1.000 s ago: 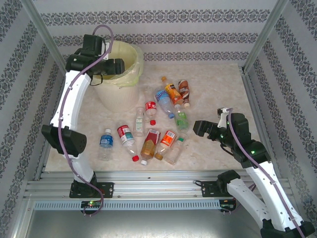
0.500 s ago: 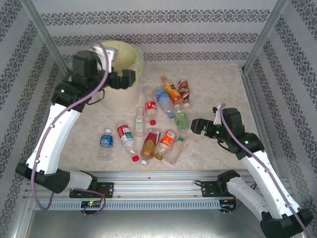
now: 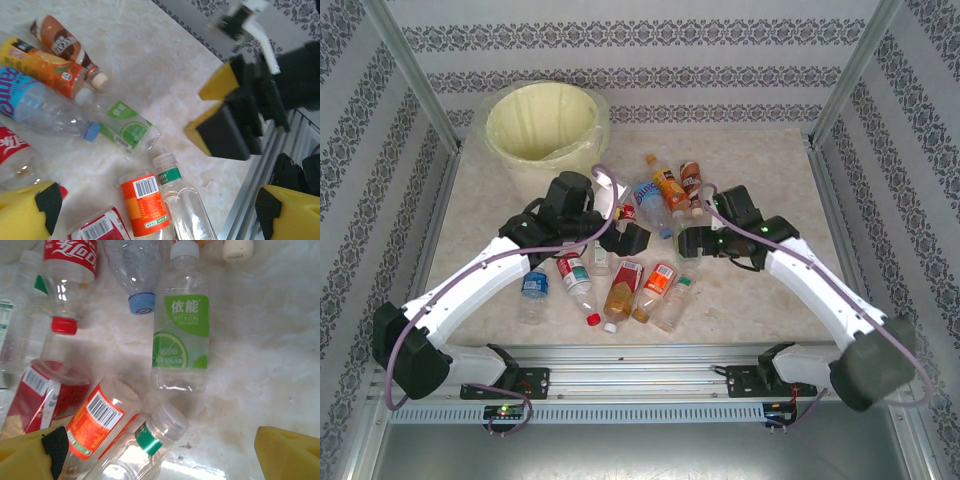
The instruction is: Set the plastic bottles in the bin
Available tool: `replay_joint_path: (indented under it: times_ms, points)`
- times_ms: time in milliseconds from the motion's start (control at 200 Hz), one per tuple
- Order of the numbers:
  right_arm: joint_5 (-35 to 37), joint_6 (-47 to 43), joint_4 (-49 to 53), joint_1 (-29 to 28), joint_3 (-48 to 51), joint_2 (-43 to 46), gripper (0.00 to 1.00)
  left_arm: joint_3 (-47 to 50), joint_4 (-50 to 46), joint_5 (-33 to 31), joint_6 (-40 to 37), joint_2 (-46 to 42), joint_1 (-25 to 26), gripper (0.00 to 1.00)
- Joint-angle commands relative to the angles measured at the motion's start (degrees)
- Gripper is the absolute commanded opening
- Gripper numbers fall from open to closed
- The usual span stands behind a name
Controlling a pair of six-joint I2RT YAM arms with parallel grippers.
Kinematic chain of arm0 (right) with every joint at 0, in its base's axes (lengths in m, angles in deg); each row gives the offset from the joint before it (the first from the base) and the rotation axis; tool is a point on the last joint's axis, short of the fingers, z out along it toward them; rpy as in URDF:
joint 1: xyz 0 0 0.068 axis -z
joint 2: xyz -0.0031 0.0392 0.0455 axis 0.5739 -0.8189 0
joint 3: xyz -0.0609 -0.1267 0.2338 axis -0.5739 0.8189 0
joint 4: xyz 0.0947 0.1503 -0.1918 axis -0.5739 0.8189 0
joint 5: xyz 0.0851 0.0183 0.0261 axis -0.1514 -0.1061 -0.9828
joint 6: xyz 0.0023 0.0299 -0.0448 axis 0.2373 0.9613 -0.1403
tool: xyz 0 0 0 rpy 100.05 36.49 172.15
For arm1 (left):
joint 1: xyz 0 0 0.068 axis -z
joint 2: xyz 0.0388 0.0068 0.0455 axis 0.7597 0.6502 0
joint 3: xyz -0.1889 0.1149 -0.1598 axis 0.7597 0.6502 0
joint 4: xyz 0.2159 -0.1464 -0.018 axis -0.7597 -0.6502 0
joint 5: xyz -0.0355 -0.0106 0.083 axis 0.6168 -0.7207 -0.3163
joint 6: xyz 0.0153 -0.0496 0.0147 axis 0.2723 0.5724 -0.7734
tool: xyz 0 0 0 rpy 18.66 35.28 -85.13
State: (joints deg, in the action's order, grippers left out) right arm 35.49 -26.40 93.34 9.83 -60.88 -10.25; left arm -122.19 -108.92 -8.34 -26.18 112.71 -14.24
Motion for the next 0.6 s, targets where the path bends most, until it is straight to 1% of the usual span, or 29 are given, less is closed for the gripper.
replay_joint_path:
  times_ms: [0, 140, 235, 300, 595]
  points:
    - [4.46, -4.18, 1.44, -0.47, -3.99, -5.40, 0.96, 0.49, 8.42, 2.29, 1.44, 0.20, 1.37, 1.00]
    - [6.57, -5.01, 3.36, -0.21, -9.69, -14.05, 0.95, 0.64, 8.22, 1.19, 1.57, 0.86, 3.47, 1.00]
    - [6.72, -5.02, 3.96, 0.22, -13.04, -19.04, 0.91, 0.99, 8.06, 0.50, 0.61, 0.68, 4.24, 1.00]
    - [6.29, -5.05, 3.85, 0.53, -14.88, -22.02, 0.91, 1.43, 8.66, 1.13, 0.33, 0.56, 4.45, 1.00]
    - [4.60, -3.65, 2.79, 2.05, -20.39, -31.01, 0.86, 0.94, 7.40, 0.67, -0.94, 0.72, 5.63, 1.00]
